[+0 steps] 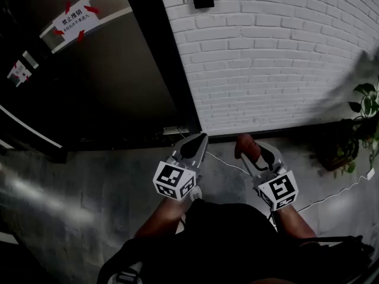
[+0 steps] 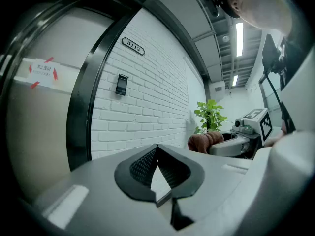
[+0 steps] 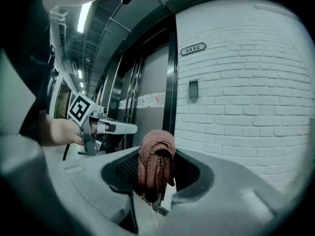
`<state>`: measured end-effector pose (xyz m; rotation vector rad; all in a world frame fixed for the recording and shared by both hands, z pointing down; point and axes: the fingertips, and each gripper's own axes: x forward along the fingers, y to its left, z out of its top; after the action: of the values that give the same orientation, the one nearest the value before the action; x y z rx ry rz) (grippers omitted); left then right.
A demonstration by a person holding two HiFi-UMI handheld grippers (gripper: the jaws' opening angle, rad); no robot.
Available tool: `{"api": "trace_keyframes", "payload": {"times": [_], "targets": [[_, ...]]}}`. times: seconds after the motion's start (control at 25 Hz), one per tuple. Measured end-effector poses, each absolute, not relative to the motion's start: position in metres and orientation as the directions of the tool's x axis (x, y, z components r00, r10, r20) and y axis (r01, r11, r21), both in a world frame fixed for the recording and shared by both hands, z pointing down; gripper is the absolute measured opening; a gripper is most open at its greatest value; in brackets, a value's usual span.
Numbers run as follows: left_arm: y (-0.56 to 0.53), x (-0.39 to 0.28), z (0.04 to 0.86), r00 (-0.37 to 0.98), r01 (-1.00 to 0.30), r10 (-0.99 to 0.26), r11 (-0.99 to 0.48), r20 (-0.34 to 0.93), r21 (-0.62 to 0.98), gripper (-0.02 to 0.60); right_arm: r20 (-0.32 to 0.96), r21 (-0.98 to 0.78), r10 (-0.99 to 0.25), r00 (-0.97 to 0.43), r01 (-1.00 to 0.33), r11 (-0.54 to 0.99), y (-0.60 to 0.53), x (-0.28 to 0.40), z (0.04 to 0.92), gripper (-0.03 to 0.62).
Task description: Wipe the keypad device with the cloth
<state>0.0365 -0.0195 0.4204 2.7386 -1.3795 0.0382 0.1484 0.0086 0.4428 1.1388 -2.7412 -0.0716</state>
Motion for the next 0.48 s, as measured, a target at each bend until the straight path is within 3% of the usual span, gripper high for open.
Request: {"api": "trace_keyframes", "payload": {"times": [0.48], "targets": [[-0.052, 0.024, 0.42, 0.598, -0.802, -0.799, -0.595, 0.067, 0.059, 0.017, 0.141, 0.098, -0.712, -0.688, -0.706, 0.701, -0.026, 0.135, 0.439, 0.146]]}}
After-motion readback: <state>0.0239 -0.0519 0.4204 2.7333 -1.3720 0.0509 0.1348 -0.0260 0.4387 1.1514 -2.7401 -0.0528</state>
